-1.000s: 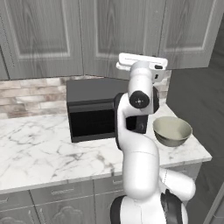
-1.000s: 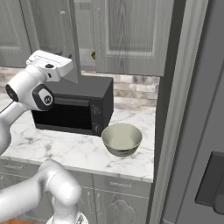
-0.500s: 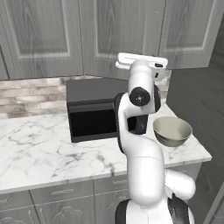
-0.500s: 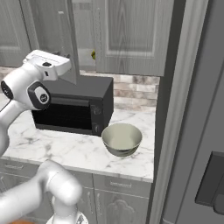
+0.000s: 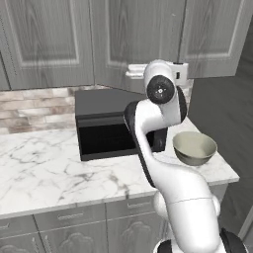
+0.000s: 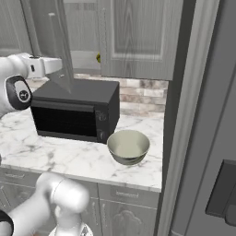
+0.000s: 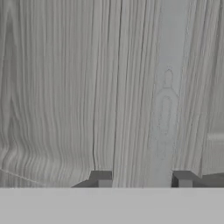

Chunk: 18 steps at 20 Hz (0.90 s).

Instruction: Open the cabinet. Pick the pear and orange from the cabinet and place them into the bowl. Then close the cabinet.

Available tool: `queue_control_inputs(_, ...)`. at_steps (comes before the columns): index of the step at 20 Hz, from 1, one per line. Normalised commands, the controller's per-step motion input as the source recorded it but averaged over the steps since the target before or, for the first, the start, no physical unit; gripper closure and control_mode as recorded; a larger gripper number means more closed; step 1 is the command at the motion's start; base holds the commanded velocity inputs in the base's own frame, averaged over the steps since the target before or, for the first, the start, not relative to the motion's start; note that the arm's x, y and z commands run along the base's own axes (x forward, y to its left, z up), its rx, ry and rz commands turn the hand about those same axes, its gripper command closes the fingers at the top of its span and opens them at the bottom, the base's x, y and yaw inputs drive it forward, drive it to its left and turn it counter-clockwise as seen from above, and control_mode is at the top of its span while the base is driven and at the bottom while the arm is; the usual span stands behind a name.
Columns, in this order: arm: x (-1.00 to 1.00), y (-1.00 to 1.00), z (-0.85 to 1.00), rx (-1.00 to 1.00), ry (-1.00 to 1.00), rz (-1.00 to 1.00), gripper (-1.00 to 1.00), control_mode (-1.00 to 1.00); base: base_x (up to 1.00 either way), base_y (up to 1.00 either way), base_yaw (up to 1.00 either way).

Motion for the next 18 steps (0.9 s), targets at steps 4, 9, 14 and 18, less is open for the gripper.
queue_control_inputs(4, -0.14, 1.00, 0.00, -0.09, -0.01, 0.01, 1.00, -1.00, 0.00, 0.00, 0.00)
queue_control_inputs(9, -0.02, 0.87, -0.01, -0.03, -0.02, 0.01, -1.00, -1.00, 0.00, 0.00, 0.00)
queue_control_inputs(14, -0.35, 0.02, 0.00, 0.00, -0.09, 0.00, -1.00, -1.00, 0.00, 0.00, 0.00)
queue_control_inputs(18, -0.98, -0.17, -0.61, -0.04, -0.23, 0.11, -1.00, -1.00, 0.00, 0.00, 0.00)
